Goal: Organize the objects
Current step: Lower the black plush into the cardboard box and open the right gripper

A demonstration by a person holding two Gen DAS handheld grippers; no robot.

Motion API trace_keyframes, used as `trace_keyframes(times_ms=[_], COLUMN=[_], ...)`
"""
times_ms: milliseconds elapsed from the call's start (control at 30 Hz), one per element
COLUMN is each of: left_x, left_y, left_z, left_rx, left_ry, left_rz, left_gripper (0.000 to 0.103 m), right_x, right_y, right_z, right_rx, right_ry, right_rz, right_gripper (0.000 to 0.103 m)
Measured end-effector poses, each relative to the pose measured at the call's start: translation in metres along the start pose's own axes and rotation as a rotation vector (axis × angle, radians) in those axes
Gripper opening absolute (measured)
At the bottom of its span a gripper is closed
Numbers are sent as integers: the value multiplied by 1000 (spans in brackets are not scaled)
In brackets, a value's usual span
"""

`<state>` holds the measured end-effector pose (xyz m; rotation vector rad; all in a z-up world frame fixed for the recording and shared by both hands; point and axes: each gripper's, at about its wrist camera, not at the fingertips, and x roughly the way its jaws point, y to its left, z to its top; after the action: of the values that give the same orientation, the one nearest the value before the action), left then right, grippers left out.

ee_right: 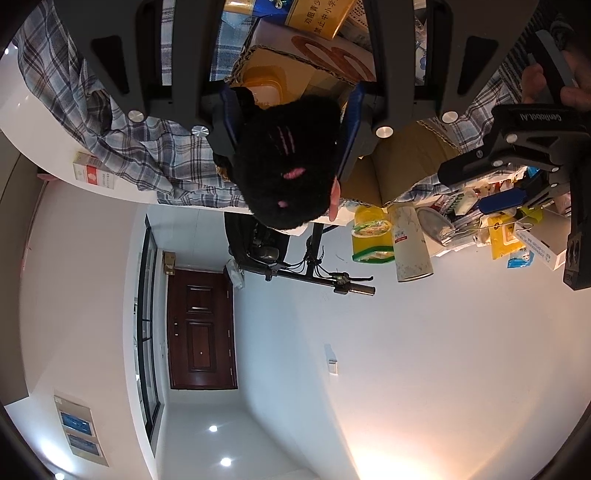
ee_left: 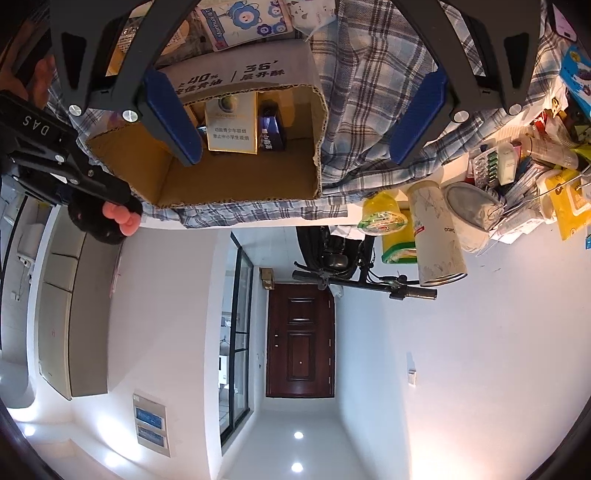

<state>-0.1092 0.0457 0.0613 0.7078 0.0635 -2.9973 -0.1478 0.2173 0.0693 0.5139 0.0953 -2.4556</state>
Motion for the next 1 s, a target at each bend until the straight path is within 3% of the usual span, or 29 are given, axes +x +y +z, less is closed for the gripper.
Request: trace_keyframes(times_ms=[133,200,267,300,367,700,1000], left_x=[-1,-1,-1,-2,-1,-1,-4], left_y=[-1,0,1,2,2,2,-1], left_z=[1,1,1,1,1,1,2], left_rx=[7,1,-7,-10,-13,-13,-11], left_ry=[-9,-11,-10,-9,-7,-9,-15], left_rz=[4,8,5,3,2,0,-25], left_gripper=[103,103,103,103,103,103,103], right_x=[-1,0,0,0,0,-7,-47], right_y=[3,5,7,9,12,5,-14], right_z=[1,0,0,0,-1,-5,11], right_rx=[-7,-8,-11,-20,-38,8,94], right_ry=[-7,-6,-3,-2,-2,10,-102], right_rz=[3,6,-5,-18,-48,-60,-42], right_gripper=[45,58,79,83,101,103,103])
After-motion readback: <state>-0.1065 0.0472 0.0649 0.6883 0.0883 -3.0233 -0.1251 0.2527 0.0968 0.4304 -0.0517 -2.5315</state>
